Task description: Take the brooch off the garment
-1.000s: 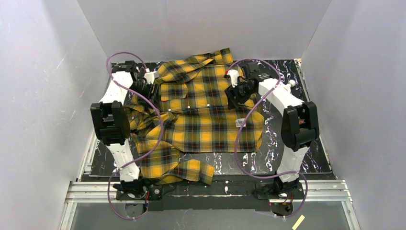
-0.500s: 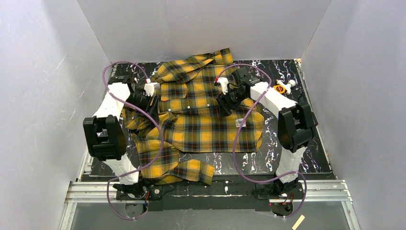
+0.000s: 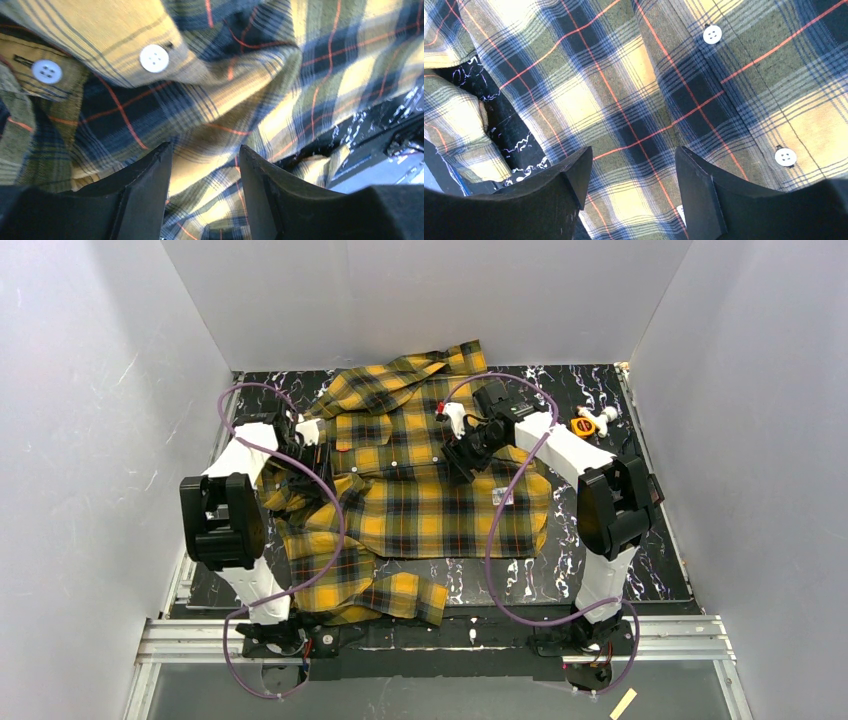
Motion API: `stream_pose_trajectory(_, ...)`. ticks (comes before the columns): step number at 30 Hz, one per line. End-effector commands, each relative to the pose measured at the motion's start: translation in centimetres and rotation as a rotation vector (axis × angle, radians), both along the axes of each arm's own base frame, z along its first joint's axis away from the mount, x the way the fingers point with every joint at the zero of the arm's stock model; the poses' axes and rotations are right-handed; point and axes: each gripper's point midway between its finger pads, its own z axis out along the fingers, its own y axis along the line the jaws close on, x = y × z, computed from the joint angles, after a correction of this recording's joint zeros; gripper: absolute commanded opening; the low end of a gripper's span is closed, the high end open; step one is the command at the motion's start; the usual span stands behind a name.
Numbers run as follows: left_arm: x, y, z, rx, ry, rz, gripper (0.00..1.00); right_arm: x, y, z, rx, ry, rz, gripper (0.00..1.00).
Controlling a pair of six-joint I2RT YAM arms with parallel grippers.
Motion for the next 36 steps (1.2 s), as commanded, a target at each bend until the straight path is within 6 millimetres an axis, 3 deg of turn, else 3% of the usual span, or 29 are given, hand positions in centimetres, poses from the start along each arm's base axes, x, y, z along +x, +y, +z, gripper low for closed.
stream_pose_trajectory(1, 1.9, 1.2, -0.8, 0.075, -0.008, 0.072, 0.52, 1.3, 1.1, 1.1, 0.051, -0.043, 0.041, 0.7)
stream_pose_trajectory(8, 0.5, 1.5, -2.0, 0.091, 0.001, 0.069, 0.57, 2.6, 1.9, 1.2, 0.054, -0.028, 0.016, 0.7)
stream_pose_trajectory(11, 0.9, 1.3, -2.0, 0.082, -0.039, 0.089, 0.65, 2.9, 2.0, 1.6, 0.056, -0.02, -0.016, 0.7)
stream_pose_trajectory(16, 1.9, 1.2, -2.0, 0.074, -0.069, 0.132, 0.68, 3.1, 2.4, 1.9, 0.061, -0.03, -0.041, 0.7)
stream_pose_trajectory(25, 3.6, 1.1, -2.3, 0.116, -0.132, 0.207, 0.61, 3.8, 2.2, 2.9, 0.047, -0.077, -0.039, 0.7)
stream_pose_trajectory(28, 3.2, 0.0, -2.5, 0.129, -0.135, 0.163, 0.57, 3.6, 2.1, 2.9, 0.047, -0.08, -0.022, 0.7)
stream_pose_trajectory(33, 2.0, -0.4, -3.2, 0.13, -0.098, 0.167, 0.5, 3.7, 2.4, 3.0, 0.058, -0.085, -0.008, 0.7)
stream_pose_trajectory(36, 1.7, -0.8, -2.3, 0.108, -0.105, 0.166, 0.44, 3.7, 2.4, 3.1, 0.063, -0.09, -0.001, 0.7)
